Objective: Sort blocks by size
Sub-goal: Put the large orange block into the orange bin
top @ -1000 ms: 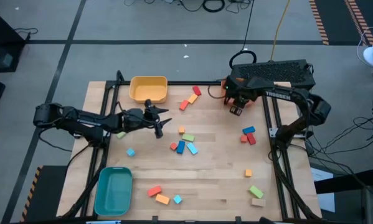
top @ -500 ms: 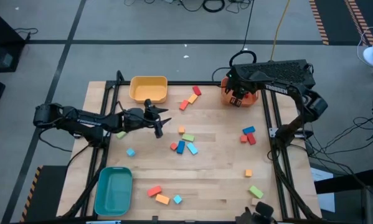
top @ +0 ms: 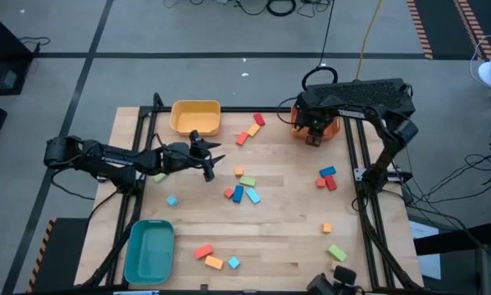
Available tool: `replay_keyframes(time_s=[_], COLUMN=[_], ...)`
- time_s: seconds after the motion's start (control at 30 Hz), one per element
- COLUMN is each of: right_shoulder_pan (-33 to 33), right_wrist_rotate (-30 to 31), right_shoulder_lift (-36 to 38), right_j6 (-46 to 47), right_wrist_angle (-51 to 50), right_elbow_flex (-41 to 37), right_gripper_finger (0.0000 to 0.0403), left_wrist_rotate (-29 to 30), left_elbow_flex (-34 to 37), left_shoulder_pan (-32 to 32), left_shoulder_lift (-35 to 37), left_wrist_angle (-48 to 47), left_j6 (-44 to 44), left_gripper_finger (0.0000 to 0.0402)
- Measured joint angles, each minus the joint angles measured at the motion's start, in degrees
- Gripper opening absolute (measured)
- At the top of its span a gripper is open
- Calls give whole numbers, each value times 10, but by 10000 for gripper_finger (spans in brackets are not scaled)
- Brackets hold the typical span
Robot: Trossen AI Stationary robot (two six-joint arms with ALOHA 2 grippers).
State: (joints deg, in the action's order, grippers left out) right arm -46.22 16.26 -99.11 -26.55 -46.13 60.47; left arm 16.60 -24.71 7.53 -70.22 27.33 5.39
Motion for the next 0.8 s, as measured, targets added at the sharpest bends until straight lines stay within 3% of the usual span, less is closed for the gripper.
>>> replay_keyframes(time_s=[0.17,0.37,0.8], right_shoulder_pan=[-11,-40,-64], right_wrist_rotate=[33,32,-26], right_shoulder_lift=[-5,-5,-5], right_j6=[-37,-83,-138], right_wrist_angle=[5,36,46], right_elbow_flex=[0,0,0], right_gripper_finger=[105,105,137], left_wrist_rotate=[3,5,5], left_elbow_flex=[0,0,0], left_shoulder_pan=[0,0,33], left_shoulder_lift=[0,0,0], left_wrist_angle=[0,2,7], left_j6=[11,15,16], left_gripper_finger=[210,210,210])
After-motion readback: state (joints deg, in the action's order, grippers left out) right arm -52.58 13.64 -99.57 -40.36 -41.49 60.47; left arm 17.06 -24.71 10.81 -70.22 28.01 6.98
